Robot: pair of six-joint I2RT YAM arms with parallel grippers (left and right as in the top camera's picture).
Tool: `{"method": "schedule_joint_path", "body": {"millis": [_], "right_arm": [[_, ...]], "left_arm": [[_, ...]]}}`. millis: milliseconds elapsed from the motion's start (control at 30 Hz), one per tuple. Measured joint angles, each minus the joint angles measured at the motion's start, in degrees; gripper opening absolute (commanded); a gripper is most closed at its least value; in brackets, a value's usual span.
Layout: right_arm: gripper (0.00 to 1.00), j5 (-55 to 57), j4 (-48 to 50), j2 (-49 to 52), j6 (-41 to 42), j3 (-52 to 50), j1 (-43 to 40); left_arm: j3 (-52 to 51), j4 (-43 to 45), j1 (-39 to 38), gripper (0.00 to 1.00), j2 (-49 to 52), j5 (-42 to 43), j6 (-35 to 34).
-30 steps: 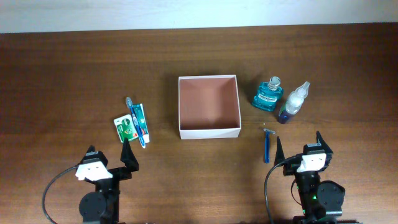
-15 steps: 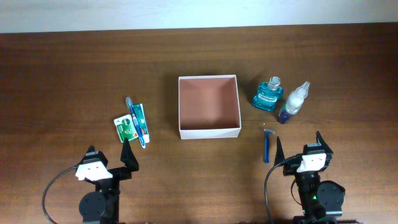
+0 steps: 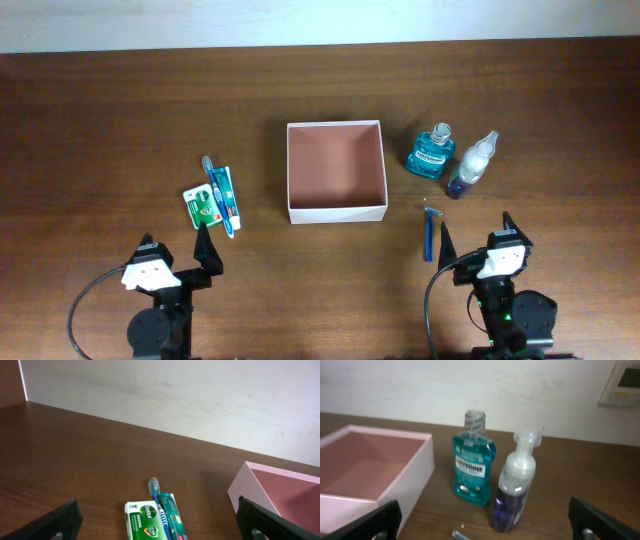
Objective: Pack container
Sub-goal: 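Move the right gripper over the clear foam-soap pump bottle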
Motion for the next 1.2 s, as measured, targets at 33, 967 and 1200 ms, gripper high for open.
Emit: {"method": "schedule_joint_path", "body": {"millis": [33,967,1200], "right_arm": [[0.99,0.0,-3.3,0.7,0.3,2.5,0.0],[0.98,-16.6,-27.0,72.6,3.7,57.9,0.0],[0.99,-12.0,-25.9,72.6,4.8,57.9,0.0]], "left_arm": [[0.0,0.0,0.0,0.99,0.0,0.0,0.0],[-0.2,-0.2,0.0,0.99,-0.1,-0.2,0.0],[-0.2,-0.2,0.0,0.99,-0.1,-0.2,0.0]]}}
